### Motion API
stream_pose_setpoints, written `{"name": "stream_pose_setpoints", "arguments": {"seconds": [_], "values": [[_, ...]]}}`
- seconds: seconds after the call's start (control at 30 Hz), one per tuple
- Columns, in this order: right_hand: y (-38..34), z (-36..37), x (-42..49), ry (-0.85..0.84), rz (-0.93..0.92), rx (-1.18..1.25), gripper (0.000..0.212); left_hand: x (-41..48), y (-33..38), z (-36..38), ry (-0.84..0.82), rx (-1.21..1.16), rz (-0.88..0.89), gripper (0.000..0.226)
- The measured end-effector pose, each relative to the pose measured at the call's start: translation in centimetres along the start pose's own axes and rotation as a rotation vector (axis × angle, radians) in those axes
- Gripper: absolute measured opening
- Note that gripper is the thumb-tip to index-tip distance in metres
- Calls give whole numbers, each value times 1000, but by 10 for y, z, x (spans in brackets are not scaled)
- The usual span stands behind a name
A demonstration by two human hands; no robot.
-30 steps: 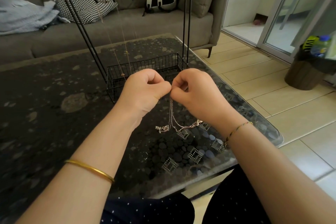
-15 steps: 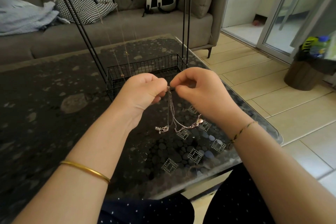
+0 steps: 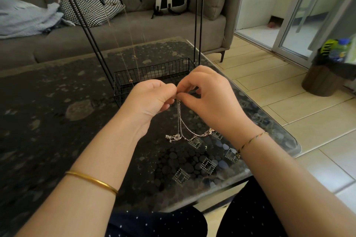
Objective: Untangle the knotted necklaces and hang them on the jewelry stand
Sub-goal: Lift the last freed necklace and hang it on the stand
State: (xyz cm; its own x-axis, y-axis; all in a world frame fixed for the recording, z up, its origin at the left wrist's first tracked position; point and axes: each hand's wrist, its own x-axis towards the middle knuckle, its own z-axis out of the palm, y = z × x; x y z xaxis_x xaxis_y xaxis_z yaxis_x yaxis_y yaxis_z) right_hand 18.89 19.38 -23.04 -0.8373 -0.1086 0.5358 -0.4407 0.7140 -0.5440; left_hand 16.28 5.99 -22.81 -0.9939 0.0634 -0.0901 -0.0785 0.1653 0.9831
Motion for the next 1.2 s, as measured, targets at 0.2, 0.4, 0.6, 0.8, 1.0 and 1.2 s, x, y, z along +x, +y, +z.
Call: {"name": "stream_pose_setpoints", "arguments": {"seconds": [0.2,0.4,0.6,0.8,1.0,1.2], "values": [[-2,0,0,-57,16,-67,6,2,-3,-1,16,10,4,19],[-6,1,1,-102,1,-189,11,3,-4,-1,11,-3,-15,19],[-10,-1,1,-140,13,-248,14,2,-3,0,-4,-1,-33,19],[-9,0,2,-133,50,-257,13,0,-2,1,44,109,43,16],[-6,0,0,-110,132,-10,6,-2,0,0,29,104,46,19],[-2,-9,2,-44,422,463,25,0,-1,-4,62,28,-28,24]]}}
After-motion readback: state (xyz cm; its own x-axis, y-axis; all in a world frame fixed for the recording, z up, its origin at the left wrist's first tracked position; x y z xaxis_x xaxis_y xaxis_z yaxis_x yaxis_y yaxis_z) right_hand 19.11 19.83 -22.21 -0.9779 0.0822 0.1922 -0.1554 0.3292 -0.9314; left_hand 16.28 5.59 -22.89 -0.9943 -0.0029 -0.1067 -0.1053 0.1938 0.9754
